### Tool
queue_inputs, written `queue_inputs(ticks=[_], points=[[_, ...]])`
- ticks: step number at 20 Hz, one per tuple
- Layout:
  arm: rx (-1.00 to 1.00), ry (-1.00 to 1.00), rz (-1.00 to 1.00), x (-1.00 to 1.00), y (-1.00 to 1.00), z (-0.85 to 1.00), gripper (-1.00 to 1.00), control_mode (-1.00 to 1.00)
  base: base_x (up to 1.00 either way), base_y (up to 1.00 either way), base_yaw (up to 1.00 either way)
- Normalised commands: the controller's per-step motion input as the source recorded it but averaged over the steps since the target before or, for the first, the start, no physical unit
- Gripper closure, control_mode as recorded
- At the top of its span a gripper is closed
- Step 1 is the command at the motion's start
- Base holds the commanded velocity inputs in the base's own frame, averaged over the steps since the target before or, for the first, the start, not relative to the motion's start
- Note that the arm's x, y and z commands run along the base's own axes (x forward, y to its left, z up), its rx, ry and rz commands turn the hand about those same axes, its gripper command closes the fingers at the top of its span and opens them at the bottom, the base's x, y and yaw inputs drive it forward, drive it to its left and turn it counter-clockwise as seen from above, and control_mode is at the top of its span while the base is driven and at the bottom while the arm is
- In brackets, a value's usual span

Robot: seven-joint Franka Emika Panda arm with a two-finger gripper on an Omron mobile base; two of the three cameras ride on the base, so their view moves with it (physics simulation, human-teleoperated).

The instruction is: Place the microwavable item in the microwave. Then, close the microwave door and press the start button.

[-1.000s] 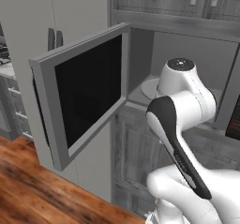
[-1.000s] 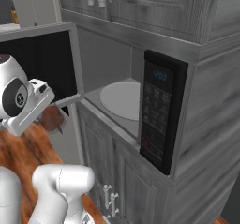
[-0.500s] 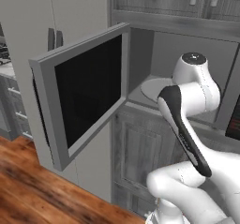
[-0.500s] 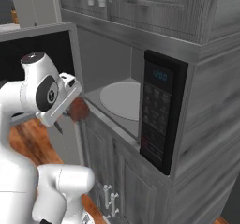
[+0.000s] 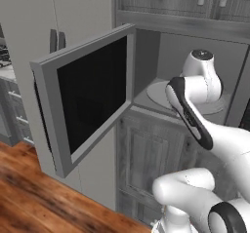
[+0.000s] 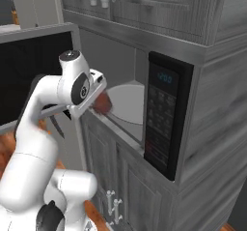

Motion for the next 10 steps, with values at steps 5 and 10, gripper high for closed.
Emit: queue_inputs(ticks=[5, 10], points=[[0.01, 0.0, 0.0, 0.85, -0.34, -0.24, 1.0, -1.0, 0.0, 0.0, 0.0], [0.0, 0.05, 0.0, 0.65, -0.18, -0.37, 1.0, -1.0, 0.0, 0.0, 0.0]])
